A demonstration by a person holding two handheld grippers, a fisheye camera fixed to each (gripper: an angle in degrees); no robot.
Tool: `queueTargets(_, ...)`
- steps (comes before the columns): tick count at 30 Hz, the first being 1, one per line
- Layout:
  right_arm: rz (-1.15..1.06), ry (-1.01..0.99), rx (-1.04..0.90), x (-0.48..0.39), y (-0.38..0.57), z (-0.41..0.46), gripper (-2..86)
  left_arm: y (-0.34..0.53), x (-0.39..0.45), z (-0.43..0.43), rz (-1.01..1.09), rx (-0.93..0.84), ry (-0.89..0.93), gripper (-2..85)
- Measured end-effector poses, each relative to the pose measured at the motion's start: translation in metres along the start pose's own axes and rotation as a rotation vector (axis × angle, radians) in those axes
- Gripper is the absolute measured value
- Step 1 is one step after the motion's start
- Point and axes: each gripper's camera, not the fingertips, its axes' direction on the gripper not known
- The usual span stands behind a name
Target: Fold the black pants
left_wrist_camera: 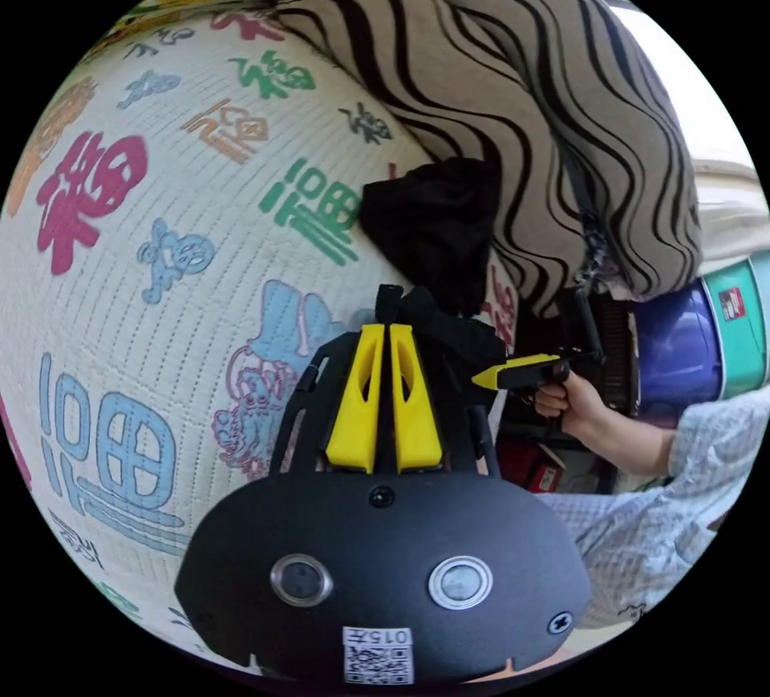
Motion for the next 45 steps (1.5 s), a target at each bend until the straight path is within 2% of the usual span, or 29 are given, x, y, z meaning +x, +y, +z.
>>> queueTargets(3,0.053,0.014,0.060,0.010,0.028,-0.032,1.0,-0.037,0.051,-0.012,0.159,-0.073,0.065,-0.1)
queueTargets(6,0.113,0.065,0.103,0.030,0.046,-0.045,1.5,-0.072,0.079,-0.005,0.204,-0.106,0.104,0.3)
queueTargets(8,0.206,0.129,0.086,0.050,0.055,-0.042,2.1,-0.088,0.087,0.012,0.187,-0.161,-0.001,1.2)
queueTargets(10,0.316,0.096,0.096,0.067,0.069,-0.043,3.1,-0.096,0.090,0.021,0.156,-0.207,-0.117,2.3)
queueTargets(12,0.251,0.015,0.105,0.069,0.086,-0.047,5.6,-0.098,0.092,-0.010,0.125,-0.132,-0.067,3.5)
queueTargets(15,0.216,0.046,0.110,0.068,0.102,-0.042,9.5,-0.086,0.091,-0.070,0.085,0.027,-0.035,4.2)
queueTargets(17,0.222,-0.009,0.141,0.070,0.109,-0.036,11.3,-0.081,0.089,-0.090,0.080,0.066,0.006,5.1)
queueTargets(19,0.216,-0.058,0.174,0.068,0.114,-0.030,12.4,-0.083,0.089,-0.089,0.081,0.019,0.031,6.6)
queueTargets(21,0.200,-0.062,0.181,0.062,0.118,-0.023,12.4,-0.094,0.092,-0.065,0.088,-0.119,0.029,8.3)
queueTargets(23,0.190,-0.059,0.176,0.057,0.120,-0.019,11.5,-0.103,0.096,-0.046,0.097,-0.184,0.043,8.9)
queueTargets(28,0.179,-0.054,0.092,0.045,0.124,-0.003,7.2,-0.122,0.105,-0.010,0.116,-0.237,-0.094,8.2)
queueTargets(31,0.140,-0.023,0.064,0.032,0.140,0.001,2.9,-0.115,0.107,-0.004,0.157,-0.261,-0.130,4.7)
queueTargets(37,0.102,0.002,0.107,-0.014,0.198,-0.019,1.1,-0.087,0.114,-0.026,0.250,-0.148,-0.058,2.2)
queueTargets(40,0.048,0.033,0.207,-0.054,0.229,-0.044,0.9,-0.077,0.125,-0.044,0.342,-0.031,-0.011,1.9)
queueTargets(42,-0.032,0.053,0.287,-0.097,0.253,-0.062,0.8,-0.069,0.132,-0.068,0.444,0.088,0.066,1.9)
queueTargets(45,-0.179,0.066,0.277,-0.164,0.284,-0.060,0.8,-0.047,0.126,-0.104,0.560,0.193,0.146,2.1)
